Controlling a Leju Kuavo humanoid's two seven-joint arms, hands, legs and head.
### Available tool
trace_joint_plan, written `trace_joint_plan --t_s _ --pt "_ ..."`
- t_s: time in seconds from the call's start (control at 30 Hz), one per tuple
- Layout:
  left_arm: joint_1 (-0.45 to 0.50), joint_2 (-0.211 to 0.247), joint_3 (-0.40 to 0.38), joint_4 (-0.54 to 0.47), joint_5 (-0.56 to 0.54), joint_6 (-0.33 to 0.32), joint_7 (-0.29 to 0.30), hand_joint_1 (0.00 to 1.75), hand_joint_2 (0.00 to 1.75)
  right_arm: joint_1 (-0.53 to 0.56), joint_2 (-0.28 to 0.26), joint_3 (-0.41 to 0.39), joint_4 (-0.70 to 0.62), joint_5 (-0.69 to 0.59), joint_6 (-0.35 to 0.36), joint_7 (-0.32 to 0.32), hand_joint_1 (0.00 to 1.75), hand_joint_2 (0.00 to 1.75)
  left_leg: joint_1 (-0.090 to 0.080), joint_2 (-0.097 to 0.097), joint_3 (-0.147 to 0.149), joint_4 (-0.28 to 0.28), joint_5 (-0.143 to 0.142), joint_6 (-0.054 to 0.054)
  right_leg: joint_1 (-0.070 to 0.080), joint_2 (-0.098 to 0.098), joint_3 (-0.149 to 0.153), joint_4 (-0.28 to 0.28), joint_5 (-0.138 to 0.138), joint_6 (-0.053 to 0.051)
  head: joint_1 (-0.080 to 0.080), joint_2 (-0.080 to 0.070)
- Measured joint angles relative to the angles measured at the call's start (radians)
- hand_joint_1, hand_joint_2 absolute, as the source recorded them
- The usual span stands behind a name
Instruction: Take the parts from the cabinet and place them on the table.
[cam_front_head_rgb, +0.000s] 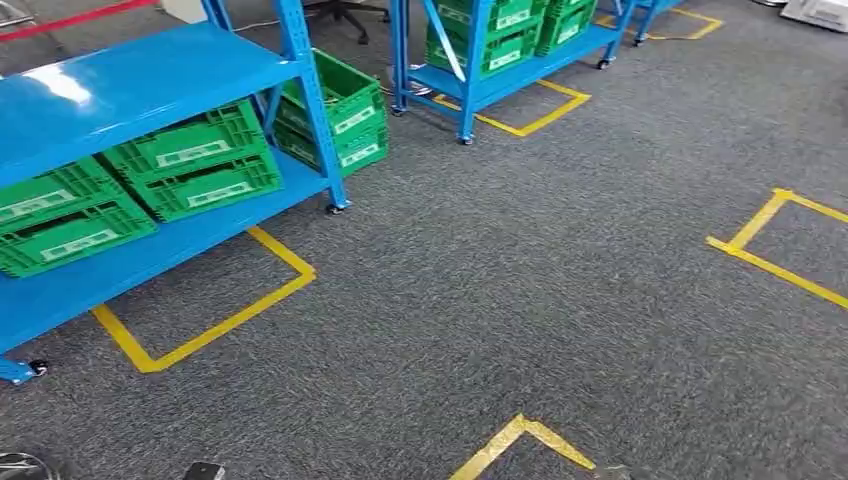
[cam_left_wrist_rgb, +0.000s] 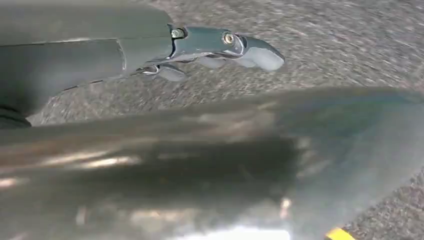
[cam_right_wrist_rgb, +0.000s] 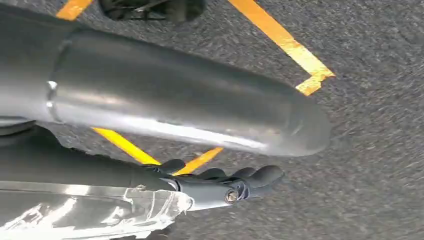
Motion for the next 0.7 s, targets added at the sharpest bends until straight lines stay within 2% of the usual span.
trace_joint_plan --t_s 0.03,0.07,0.1,0.13,0.17,0.2,0.23,0.27,0.3,0.33,0.37,0.4,0.43,0.47,0.5,0.53,0.57,0.6,0.63,0.67,0.7 --pt "0.002 0.0 0.0 0.0 0.0 -0.002 0.0 0.0 0.0 0.0 0.0 0.0 0.0 0.0 0.0 0.0 0.0 0.0 0.002 -0.016 0.008 0.0 -0.006 -0.003 -0.001 0.005 0.015 -0.066 0.057 -0.001 0.001 0.0" --pt "0.003 0.0 0.0 0.0 -0.001 -0.002 0.0 0.0 0.0 0.0 0.0 0.0 0.0 0.0 0.0 0.0 0.0 0.0 0.004 -0.031 0.016 0.0 -0.011 -0.008 -0.002 0.02 0.038 -0.15 0.124 -0.002 0.0 0.0" --pt "0.004 0.0 0.0 0.0 -0.001 -0.002 0.0 0.0 0.0 0.003 0.0 0.0 0.0 0.0 0.0 0.0 0.0 0.0 0.006 -0.045 0.016 0.0 -0.017 -0.014 -0.007 0.066 0.059 -0.231 0.19 0.001 0.002 0.0" --pt "0.001 0.0 0.0 0.0 -0.001 -0.002 0.0 0.0 0.0 0.003 0.0 -0.001 0.0 0.001 0.0 0.0 0.0 0.0 0.004 -0.061 0.02 0.007 -0.021 -0.021 -0.008 0.081 0.055 -0.249 0.166 -0.007 0.003 0.0" --pt "0.002 0.0 0.0 0.0 -0.002 -0.002 0.0 0.0 0.0 0.002 0.0 0.0 0.0 0.002 0.0 0.0 0.0 0.0 0.004 -0.069 0.013 0.003 -0.023 -0.025 -0.003 0.076 0.062 -0.248 0.163 -0.019 0.003 0.0" --pt "0.005 0.0 0.0 0.0 -0.002 -0.001 0.0 0.0 0.0 0.002 0.0 -0.001 0.0 0.002 0.0 0.0 0.0 0.0 0.007 -0.076 0.017 0.005 -0.023 -0.033 -0.001 0.066 0.068 -0.249 0.18 -0.024 0.001 0.0" --pt "0.007 0.001 0.0 0.0 -0.002 0.0 0.0 0.0 0.0 0.002 0.0 -0.001 0.0 0.002 0.0 -0.001 0.0 0.0 0.004 -0.077 0.018 0.005 -0.022 -0.035 0.0 0.052 0.072 -0.25 0.179 -0.029 0.003 0.0" --pt "0.009 0.006 0.0 0.0 -0.002 0.001 0.0 0.0 0.0 0.0 0.006 -0.001 0.0 0.002 0.0 -0.001 0.0 0.0 0.003 -0.08 0.018 0.004 -0.026 -0.037 -0.006 0.043 0.08 -0.251 0.182 -0.035 0.001 0.0" --pt "0.007 0.004 0.0 0.0 -0.003 0.001 0.0 0.0 0.0 0.001 0.004 -0.002 0.0 0.002 0.0 -0.001 0.0 0.0 -0.003 -0.03 0.013 0.021 -0.035 -0.044 -0.006 0.035 0.09 -0.255 0.18 -0.04 0.0 0.0" --pt "0.003 0.003 0.0 0.0 -0.007 0.001 0.0 0.0 0.0 0.0 0.004 -0.002 0.0 0.002 -0.002 -0.002 0.0 0.0 -0.003 0.012 -0.015 0.072 -0.058 -0.05 -0.005 0.021 0.096 -0.258 0.176 -0.046 -0.01 0.0" --pt "-0.002 0.003 0.0 0.0 -0.007 0.001 0.0 0.0 0.0 0.001 0.004 -0.002 0.0 0.002 -0.002 -0.002 0.0 0.0 -0.002 0.034 -0.057 0.144 -0.09 -0.054 -0.003 0.007 0.101 -0.258 0.172 -0.05 -0.006 0.0" --pt "-0.004 0.003 0.0 0.0 -0.008 0.001 0.0 0.0 0.0 0.003 0.004 -0.002 0.0 0.002 -0.002 -0.002 0.0 0.0 -0.001 0.046 -0.107 0.227 -0.124 -0.057 -0.001 -0.008 0.105 -0.258 0.164 -0.053 -0.008 0.0" --pt "-0.003 0.003 0.0 0.0 -0.008 0.001 0.0 0.0 0.0 0.003 0.004 -0.002 0.0 0.002 -0.002 -0.002 0.0 0.0 -0.001 0.05 -0.145 0.288 -0.142 -0.057 -0.001 -0.021 0.111 -0.258 0.158 -0.053 -0.008 0.0" --pt "0.0 0.003 0.0 0.0 -0.009 0.001 0.0 0.0 0.0 0.004 0.004 -0.002 0.0 0.002 -0.002 -0.002 0.0 0.0 -0.001 0.05 -0.167 0.309 -0.137 -0.058 -0.001 -0.032 0.118 -0.258 0.151 -0.053 -0.008 0.0" --pt "0.005 0.003 0.0 0.0 -0.01 0.001 0.0 0.0 0.0 0.004 0.004 -0.002 0.0 0.003 -0.002 -0.002 0.0 0.0 -0.001 0.051 -0.163 0.282 -0.102 -0.057 -0.001 -0.045 0.129 -0.258 0.142 -0.052 -0.009 0.0" --pt "0.007 0.003 0.0 0.0 -0.01 0.003 0.0 0.0 0.0 0.004 0.004 -0.002 0.0 0.004 -0.003 -0.002 0.0 0.0 -0.001 0.054 -0.141 0.223 -0.055 -0.054 -0.001 -0.056 0.141 -0.259 0.133 -0.05 -0.009 0.0" --pt "0.008 0.003 0.0 0.0 -0.012 0.003 0.0 0.0 0.0 0.003 0.004 -0.002 0.0 0.004 -0.003 -0.002 0.0 0.0 -0.003 0.068 -0.106 0.136 0.002 -0.048 -0.001 -0.069 0.155 -0.259 0.124 -0.048 -0.008 0.0" --pt "0.007 0.003 0.0 0.0 -0.013 0.004 0.0 0.0 0.0 0.003 0.004 -0.003 0.0 0.005 -0.005 -0.002 0.0 0.0 -0.008 0.109 -0.073 0.057 0.052 -0.041 0.0 -0.08 0.162 -0.261 0.114 -0.044 -0.009 0.0" --pt "0.005 0.004 0.0 0.0 -0.018 0.004 0.0 0.0 0.0 0.004 0.004 -0.003 0.0 0.005 -0.006 -0.001 0.0 0.0 -0.019 0.155 -0.064 0.031 0.032 -0.04 0.005 -0.09 0.177 -0.258 0.102 -0.037 -0.008 0.0" --pt "0.0 0.003 0.0 0.001 -0.019 0.005 0.0 0.0 0.0 0.003 0.004 -0.003 0.0 0.007 -0.008 0.001 0.0 0.0 -0.022 0.152 -0.063 0.02 0.005 -0.03 0.011 -0.103 0.18 -0.261 0.092 -0.029 -0.015 0.0" --pt "0.0 0.003 0.0 0.001 -0.02 0.005 0.0 0.0 0.0 0.003 0.004 -0.003 0.0 0.007 -0.009 0.002 0.0 0.0 -0.021 0.14 -0.059 0.017 0.017 -0.025 0.015 -0.119 0.181 -0.273 0.082 -0.025 -0.009 0.0"
